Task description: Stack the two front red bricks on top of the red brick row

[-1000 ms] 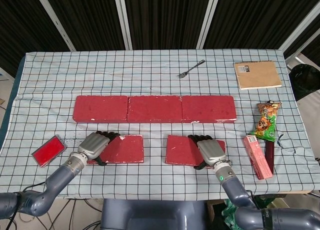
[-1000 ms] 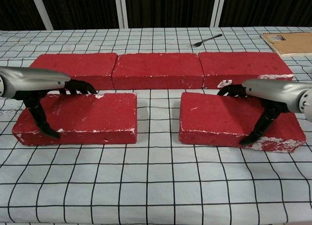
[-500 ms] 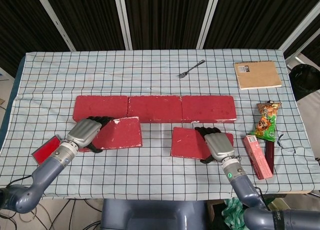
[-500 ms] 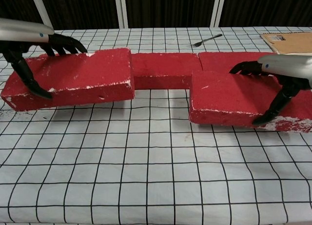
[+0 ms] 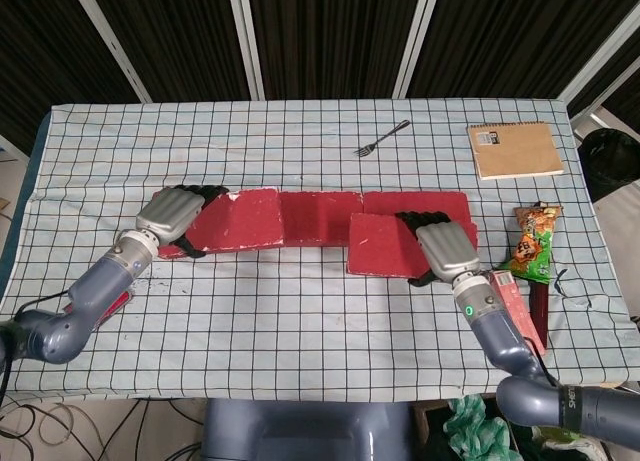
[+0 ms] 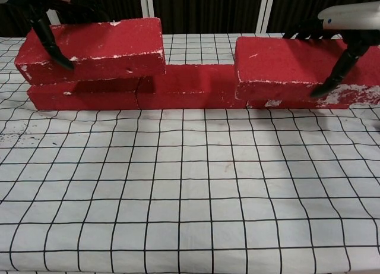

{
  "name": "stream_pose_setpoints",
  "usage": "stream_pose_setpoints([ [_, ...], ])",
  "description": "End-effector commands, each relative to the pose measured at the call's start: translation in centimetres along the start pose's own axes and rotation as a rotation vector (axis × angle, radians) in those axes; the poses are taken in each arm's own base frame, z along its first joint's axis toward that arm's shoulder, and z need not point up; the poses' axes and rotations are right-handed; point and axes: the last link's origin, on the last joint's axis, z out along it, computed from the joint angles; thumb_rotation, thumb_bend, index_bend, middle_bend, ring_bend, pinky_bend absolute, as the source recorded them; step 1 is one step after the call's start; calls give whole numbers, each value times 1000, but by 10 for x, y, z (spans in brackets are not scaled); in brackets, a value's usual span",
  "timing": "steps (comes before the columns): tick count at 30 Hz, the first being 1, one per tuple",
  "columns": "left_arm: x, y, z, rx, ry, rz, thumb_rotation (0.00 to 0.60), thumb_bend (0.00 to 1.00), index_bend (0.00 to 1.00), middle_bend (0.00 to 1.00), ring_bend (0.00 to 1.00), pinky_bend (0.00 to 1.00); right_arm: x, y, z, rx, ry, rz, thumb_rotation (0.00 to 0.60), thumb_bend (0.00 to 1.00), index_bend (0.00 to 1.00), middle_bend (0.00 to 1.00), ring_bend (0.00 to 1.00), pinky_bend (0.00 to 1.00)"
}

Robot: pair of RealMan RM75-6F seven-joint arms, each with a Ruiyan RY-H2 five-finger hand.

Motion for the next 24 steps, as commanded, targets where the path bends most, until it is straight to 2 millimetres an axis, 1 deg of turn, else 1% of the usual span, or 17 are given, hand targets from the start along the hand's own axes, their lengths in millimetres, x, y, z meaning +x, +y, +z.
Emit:
stream_pose_setpoints([
  [1, 7, 2, 22, 2, -14, -15, 600, 240, 180, 214, 175, 321, 18, 4, 22, 8, 4, -11, 600, 23, 184, 189, 168, 152],
  [6, 5, 1, 46, 7, -42, -10, 600, 240, 181, 212, 167, 308, 24, 9, 48, 7, -44, -25, 600, 23, 184, 189, 168, 152],
  [10, 6, 0, 61, 9, -43, -19, 600, 240, 180, 210, 165, 306, 27, 8, 68, 8, -68, -61, 600, 22, 184, 189, 169, 152],
  [13, 5, 0, 70, 12, -35, -46, 600, 239, 180, 205, 160, 303, 25, 8, 82, -5, -100, -29, 600, 23, 184, 190, 169, 152],
  [18, 3, 3, 79, -1, -43, -34, 600, 239, 182, 204, 160, 300, 26, 4, 101, -4, -128, 17, 600, 23, 184, 190, 169, 152],
  [20, 4, 5, 82, -5, -37, -30, 600, 239, 187, 204, 153, 299, 26, 2, 105, 1, -132, 16, 600, 23, 184, 190, 169, 152],
  [24, 3, 11, 85, -25, -39, -17, 600, 238, 189, 204, 126, 292, 26, -8, 111, 21, -138, 49, 600, 23, 184, 190, 169, 152],
])
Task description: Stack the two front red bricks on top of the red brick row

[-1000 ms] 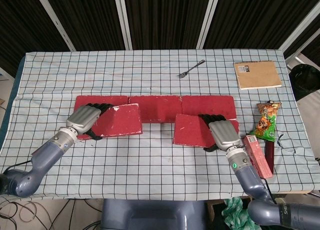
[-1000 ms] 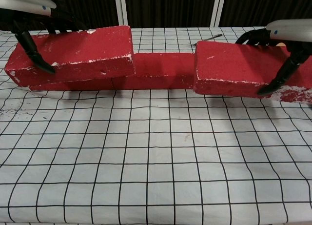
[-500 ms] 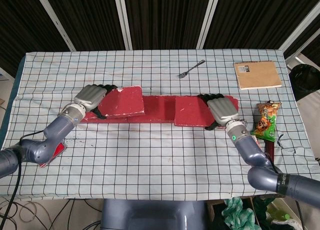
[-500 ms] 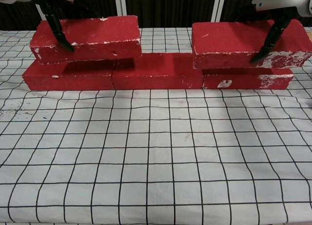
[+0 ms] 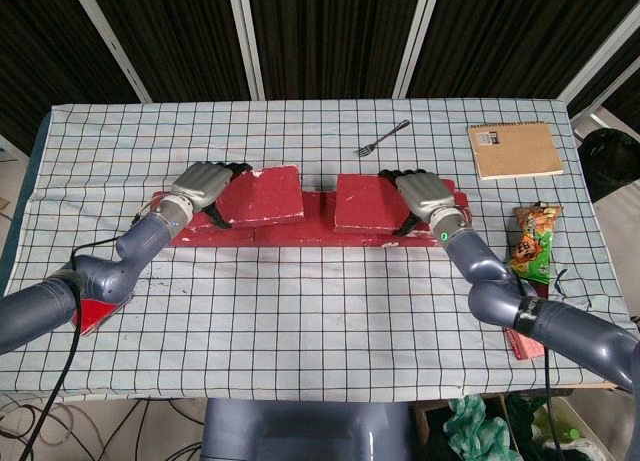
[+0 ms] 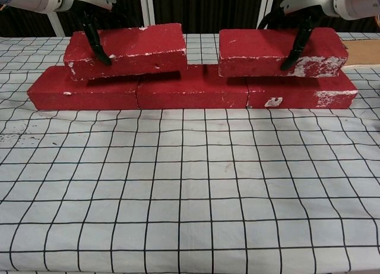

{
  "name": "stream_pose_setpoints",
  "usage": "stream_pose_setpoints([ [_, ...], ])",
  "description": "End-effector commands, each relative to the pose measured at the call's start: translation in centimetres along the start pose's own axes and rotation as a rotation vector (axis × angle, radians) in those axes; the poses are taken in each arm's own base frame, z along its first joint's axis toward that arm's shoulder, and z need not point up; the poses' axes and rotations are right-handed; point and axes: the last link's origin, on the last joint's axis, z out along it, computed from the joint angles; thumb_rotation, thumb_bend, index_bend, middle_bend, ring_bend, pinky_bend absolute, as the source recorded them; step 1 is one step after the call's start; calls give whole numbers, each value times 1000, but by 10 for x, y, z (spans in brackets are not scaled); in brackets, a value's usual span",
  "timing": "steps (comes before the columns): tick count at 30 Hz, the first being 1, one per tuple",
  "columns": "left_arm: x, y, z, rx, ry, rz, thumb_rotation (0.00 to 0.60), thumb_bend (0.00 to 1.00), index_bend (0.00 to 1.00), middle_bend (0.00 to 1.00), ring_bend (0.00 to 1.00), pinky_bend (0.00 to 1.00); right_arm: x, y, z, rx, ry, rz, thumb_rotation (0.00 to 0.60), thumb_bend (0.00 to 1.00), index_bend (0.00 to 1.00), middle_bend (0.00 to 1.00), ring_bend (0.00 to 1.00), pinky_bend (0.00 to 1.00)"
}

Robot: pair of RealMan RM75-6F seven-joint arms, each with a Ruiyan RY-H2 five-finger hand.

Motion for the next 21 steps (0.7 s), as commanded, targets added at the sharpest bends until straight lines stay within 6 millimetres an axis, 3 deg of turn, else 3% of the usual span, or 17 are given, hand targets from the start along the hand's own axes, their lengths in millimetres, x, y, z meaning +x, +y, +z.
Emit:
stream_pose_setpoints([
  [1, -1, 5, 3, -16, -4, 5, 600, 237, 189, 204, 125, 292, -1, -7, 5, 15, -8, 31, 600, 24, 184, 190, 169, 152],
  [21, -7, 18, 8, -52, -58, -18, 600, 228, 187, 196, 125, 266, -10, -35, 23, 69, 26, 20, 600, 29, 184, 190, 172, 152],
])
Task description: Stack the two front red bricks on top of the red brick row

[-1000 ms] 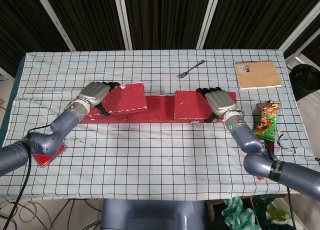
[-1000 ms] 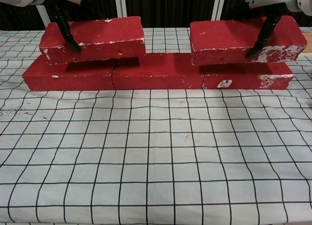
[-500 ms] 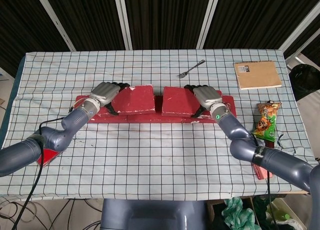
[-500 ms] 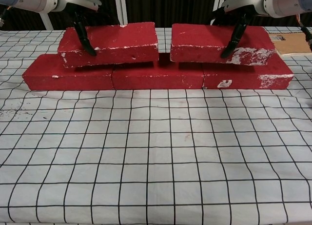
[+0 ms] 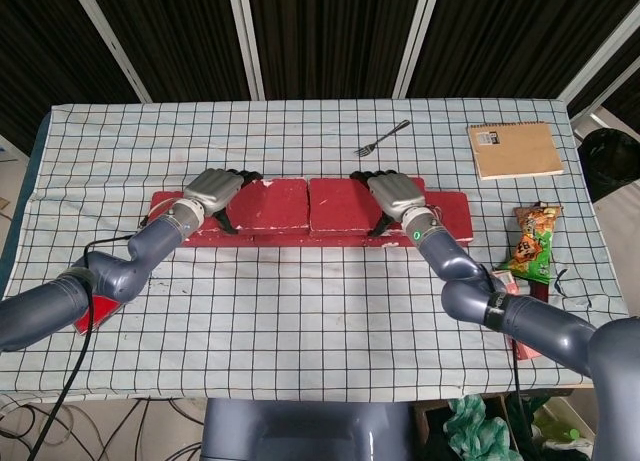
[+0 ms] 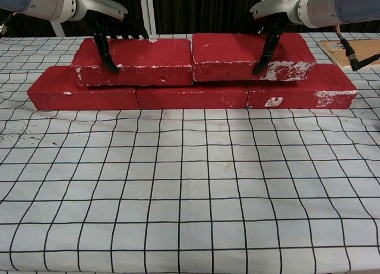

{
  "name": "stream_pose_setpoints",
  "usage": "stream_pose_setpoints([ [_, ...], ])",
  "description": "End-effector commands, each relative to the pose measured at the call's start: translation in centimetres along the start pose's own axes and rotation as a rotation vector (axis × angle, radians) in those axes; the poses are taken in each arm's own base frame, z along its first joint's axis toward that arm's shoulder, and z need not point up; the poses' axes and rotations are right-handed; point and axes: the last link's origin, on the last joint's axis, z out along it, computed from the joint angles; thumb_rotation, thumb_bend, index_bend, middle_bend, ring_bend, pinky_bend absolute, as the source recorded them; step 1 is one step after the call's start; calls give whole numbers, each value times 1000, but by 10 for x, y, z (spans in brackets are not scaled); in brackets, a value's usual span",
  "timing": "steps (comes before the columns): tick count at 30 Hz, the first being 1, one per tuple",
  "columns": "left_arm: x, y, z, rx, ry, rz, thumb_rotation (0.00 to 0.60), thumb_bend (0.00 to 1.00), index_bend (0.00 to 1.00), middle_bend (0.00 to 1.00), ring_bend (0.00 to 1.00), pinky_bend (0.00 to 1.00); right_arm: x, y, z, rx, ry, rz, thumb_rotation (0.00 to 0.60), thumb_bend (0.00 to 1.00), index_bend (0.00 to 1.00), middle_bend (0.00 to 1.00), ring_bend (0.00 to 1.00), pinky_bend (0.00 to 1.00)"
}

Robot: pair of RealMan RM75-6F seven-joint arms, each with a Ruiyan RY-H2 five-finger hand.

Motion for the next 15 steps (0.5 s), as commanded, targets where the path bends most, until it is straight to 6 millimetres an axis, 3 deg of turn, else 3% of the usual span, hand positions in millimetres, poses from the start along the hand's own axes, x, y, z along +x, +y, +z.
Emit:
stream_pose_setpoints([
  [1, 1, 1, -2, -6, -10, -11, 600, 228, 186, 196, 125, 266, -1, 0, 2, -3, 10, -18, 600, 29, 184, 190, 172, 152],
  [15, 2, -6, -4, 8, -7, -14, 600, 226, 184, 192, 125, 263, -7, 6, 8, -38, 10, -82, 600, 29, 184, 190, 172, 152],
])
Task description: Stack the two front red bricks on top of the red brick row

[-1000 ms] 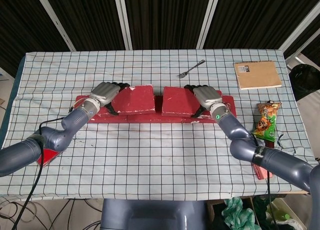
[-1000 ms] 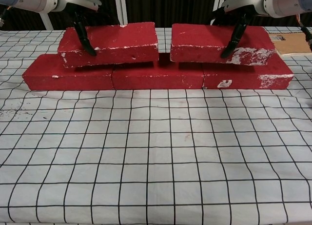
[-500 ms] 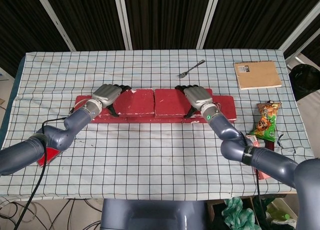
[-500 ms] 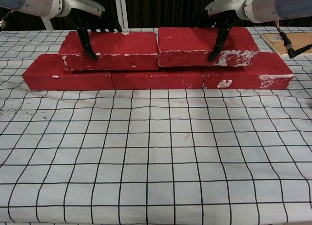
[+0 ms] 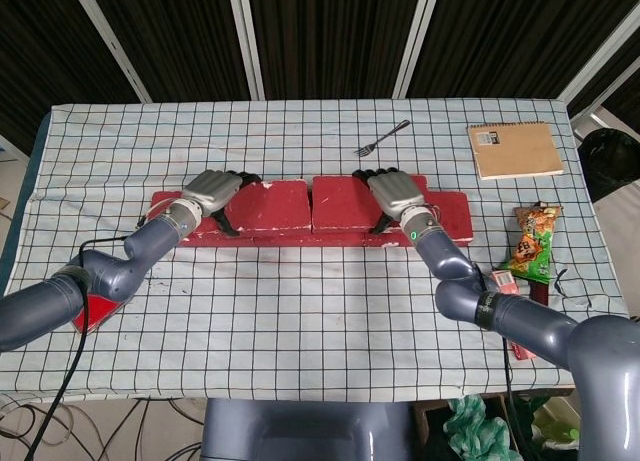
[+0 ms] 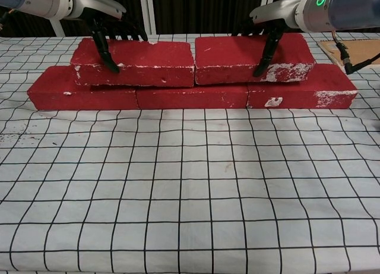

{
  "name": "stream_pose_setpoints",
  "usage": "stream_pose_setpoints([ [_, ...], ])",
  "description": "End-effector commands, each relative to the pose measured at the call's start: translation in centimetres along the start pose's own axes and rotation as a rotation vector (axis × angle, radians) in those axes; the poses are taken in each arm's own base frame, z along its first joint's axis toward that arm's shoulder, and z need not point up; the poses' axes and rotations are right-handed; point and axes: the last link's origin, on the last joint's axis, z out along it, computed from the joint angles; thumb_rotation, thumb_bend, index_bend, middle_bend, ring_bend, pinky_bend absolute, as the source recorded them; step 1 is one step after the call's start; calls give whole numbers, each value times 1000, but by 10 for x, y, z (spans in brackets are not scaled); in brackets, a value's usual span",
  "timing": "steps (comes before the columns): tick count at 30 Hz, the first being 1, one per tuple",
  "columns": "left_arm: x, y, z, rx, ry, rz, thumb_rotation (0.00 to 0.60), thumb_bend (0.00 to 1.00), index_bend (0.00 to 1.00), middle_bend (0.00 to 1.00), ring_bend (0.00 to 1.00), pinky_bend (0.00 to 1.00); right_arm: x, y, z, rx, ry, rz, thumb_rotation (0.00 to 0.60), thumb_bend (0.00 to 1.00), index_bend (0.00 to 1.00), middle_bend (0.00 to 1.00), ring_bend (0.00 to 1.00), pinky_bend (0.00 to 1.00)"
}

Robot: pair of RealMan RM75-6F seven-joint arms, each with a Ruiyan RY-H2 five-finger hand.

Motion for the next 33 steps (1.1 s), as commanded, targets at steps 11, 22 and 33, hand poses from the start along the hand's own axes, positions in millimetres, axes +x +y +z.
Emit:
stream_pose_setpoints([
  [11, -2, -2, 2, -2, 12, 20, 600, 224, 185, 191, 118, 262, -1, 2, 1, -17, -14, 7, 600, 30, 184, 190, 172, 152],
  [22, -5, 2, 3, -22, 42, -2, 600, 218, 184, 191, 118, 262, 1, 3, -2, -17, -30, 30, 600, 29, 184, 190, 172, 152],
  [33, -9, 5, 6, -36, 40, -7, 600, 194, 182, 191, 118, 259, 2, 1, -2, -18, -16, 40, 600, 30, 184, 189, 172, 152],
])
